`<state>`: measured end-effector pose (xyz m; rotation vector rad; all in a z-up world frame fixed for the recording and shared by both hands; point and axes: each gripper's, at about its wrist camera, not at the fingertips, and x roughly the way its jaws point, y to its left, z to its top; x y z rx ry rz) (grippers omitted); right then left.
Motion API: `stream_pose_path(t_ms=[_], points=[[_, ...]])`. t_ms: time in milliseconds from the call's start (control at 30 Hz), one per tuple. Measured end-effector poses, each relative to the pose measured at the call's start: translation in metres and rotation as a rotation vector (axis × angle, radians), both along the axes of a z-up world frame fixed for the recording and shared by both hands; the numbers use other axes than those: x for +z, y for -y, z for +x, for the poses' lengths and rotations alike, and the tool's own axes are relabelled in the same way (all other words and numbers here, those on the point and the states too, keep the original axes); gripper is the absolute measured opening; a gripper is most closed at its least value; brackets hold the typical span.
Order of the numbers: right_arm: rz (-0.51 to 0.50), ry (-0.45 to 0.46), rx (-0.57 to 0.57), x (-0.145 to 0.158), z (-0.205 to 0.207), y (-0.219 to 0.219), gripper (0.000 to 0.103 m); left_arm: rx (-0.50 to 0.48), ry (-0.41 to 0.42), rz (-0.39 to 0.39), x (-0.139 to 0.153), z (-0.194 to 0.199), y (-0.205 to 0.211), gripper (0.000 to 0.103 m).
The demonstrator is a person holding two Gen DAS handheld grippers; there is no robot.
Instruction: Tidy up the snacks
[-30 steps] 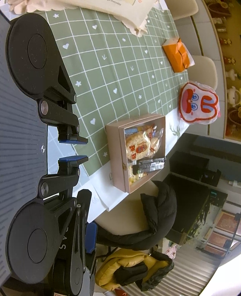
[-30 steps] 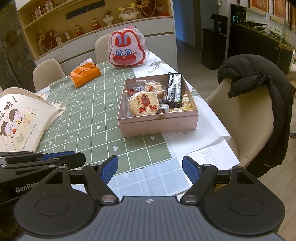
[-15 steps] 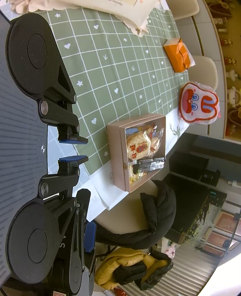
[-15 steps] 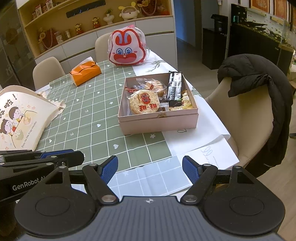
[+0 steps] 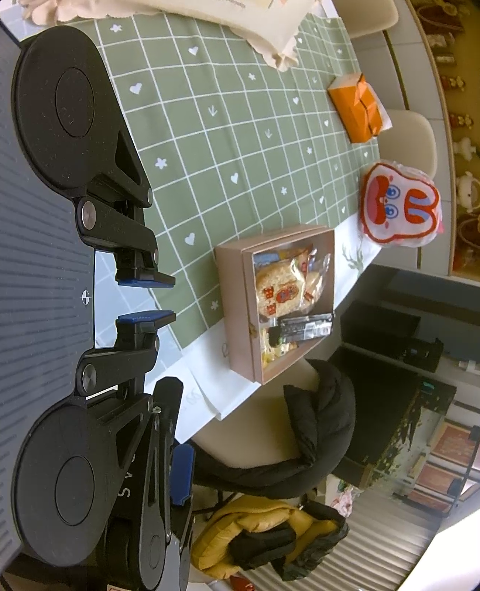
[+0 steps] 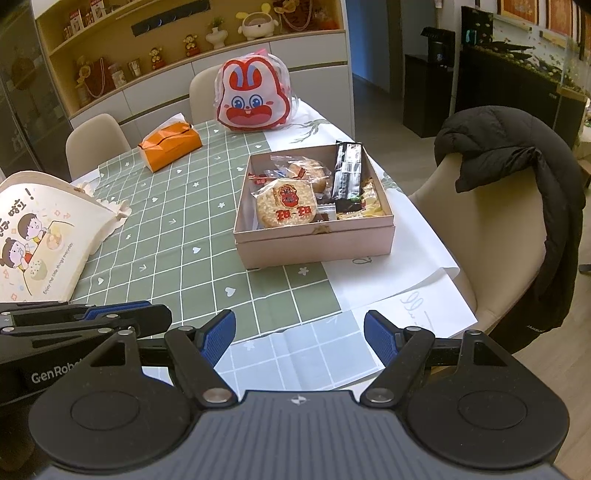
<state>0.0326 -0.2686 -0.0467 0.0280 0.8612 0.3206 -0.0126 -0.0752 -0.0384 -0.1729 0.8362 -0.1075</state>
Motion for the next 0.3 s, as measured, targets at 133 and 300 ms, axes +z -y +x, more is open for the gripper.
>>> stream_pose_path(t_ms=[133, 300], points=[[-0.005, -0.005, -0.003, -0.0020, 0.0010, 0.0017, 0.077, -0.016, -0.008, -0.017, -0.0029, 0.0028, -0.0004, 0.018], [-0.021, -0.014, -0.007, -0.0059, 0.0073, 0.0024, 0.077, -0.014, -0.002, -0.035, -0.0079, 0.0067, -0.0044, 0.017]])
